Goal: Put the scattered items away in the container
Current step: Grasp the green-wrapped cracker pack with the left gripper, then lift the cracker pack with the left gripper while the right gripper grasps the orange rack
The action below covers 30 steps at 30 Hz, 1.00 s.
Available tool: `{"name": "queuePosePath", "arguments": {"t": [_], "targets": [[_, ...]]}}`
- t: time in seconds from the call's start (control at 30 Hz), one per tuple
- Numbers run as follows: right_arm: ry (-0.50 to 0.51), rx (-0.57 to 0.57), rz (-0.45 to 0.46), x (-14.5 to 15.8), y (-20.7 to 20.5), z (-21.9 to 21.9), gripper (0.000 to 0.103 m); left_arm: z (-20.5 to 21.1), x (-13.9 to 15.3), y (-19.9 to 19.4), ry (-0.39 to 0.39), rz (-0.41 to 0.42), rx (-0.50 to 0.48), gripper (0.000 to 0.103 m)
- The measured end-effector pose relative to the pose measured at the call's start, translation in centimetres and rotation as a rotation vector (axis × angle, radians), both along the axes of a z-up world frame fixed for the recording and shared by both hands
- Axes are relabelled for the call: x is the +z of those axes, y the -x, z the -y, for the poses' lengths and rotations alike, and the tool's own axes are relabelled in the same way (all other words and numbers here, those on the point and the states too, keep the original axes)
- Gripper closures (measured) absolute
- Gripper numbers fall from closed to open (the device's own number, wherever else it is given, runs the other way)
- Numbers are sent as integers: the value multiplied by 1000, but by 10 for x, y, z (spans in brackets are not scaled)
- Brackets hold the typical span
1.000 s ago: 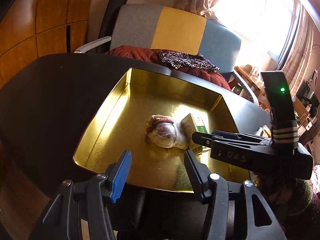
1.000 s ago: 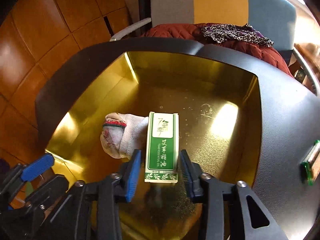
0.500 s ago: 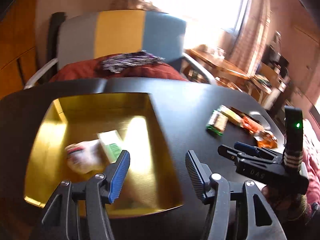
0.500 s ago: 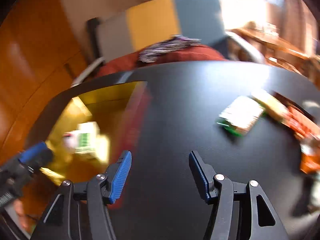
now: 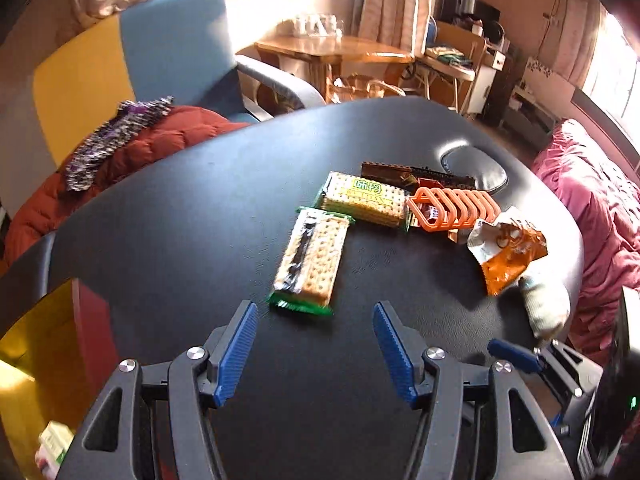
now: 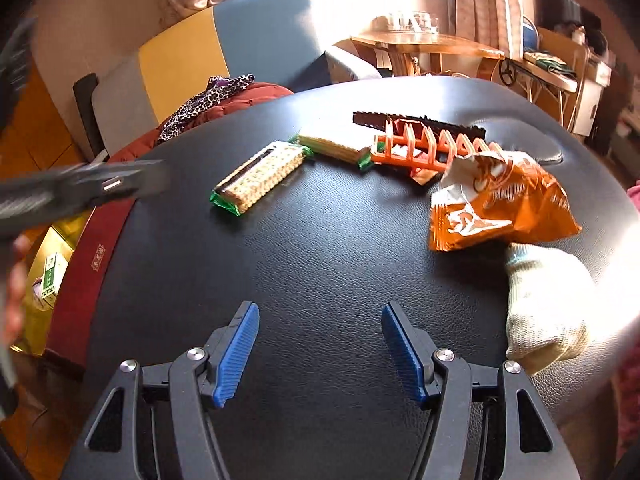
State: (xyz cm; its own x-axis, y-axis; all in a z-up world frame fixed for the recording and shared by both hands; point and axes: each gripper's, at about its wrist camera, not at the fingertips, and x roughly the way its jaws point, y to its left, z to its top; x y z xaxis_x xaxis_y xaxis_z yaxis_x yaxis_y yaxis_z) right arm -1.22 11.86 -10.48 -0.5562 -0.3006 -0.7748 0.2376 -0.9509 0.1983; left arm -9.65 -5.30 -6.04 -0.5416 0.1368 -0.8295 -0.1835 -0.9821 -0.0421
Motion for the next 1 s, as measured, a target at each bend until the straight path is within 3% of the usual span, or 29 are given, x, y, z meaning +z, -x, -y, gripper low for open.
{"name": "queuePosePath", "arguments": {"t": [0.07, 0.27, 0.57, 0.6, 0.8, 1.0], "targets": [[12, 4, 7, -5, 2, -1, 34, -2, -6, 15, -19, 20, -3, 42], [44, 36, -21, -12, 2, 3, 19, -13, -29, 52, 24, 52, -25, 42], [23, 71, -47, -19, 3, 15, 7, -18, -66, 84, 75, 114, -23, 45], [17, 73, -50, -19, 3, 17, 6, -13, -71, 83, 48, 141, -5, 47], [96, 76, -18, -9, 16, 1, 8, 5, -69, 46, -6, 105, 79, 51], [168, -38, -79, 34, 69, -40, 8, 13, -67, -6, -63, 113, 129, 51]]}}
